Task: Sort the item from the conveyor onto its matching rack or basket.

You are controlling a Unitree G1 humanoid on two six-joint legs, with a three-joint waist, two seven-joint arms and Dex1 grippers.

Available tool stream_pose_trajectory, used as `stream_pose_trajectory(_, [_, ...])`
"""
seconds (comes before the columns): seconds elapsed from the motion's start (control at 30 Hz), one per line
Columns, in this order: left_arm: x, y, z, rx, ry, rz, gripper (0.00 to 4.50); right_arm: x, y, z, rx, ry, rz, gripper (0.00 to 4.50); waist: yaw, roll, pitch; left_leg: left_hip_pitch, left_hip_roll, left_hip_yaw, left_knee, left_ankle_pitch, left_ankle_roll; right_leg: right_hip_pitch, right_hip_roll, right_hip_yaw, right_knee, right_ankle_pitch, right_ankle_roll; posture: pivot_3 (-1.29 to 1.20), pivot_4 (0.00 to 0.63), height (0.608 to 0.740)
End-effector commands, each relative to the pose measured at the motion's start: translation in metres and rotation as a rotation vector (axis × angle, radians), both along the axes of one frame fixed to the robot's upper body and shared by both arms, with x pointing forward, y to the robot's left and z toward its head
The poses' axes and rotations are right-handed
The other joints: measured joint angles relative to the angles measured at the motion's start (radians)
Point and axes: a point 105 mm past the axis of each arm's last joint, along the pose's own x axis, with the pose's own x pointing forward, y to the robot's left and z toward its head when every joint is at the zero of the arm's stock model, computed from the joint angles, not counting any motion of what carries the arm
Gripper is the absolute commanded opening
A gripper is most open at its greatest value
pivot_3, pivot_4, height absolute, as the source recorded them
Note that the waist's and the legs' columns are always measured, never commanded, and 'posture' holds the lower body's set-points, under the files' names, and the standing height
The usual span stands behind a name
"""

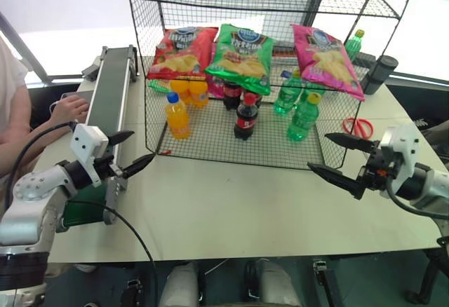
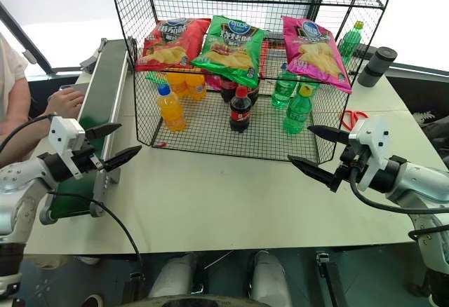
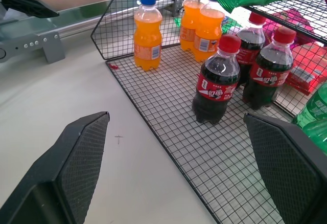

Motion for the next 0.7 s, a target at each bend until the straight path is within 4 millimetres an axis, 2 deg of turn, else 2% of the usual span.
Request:
stream_pose_trajectory(0.03, [-0.0002, 0.0013, 0.0093, 0.006, -0.046, -0.001, 4.50, -0.0024, -0.0020, 0.0050, -0.030, -0.030, 0.001, 4.38, 0.000, 0.000, 0.000, 0.000, 0.000, 0.000, 0.000, 0.000, 0.000, 0.000, 0.000, 0.000, 0.000, 0.000, 0.000, 0.00, 0.150, 0.740])
stream_pose_trajectory(0.7, [0.0001, -0.0030, 0.0083, 0.008, -0.045, -0.023, 4.50, -0.0038, -0.0066, 0.0018, -0.050, -0.032, -0.001, 4.38, 0.000, 0.000, 0.000, 0.000, 0.000, 0.000, 0.000, 0.000, 0.000, 0.000, 0.000, 0.000, 0.000, 0.000, 0.000, 0.00, 0.150, 0.740])
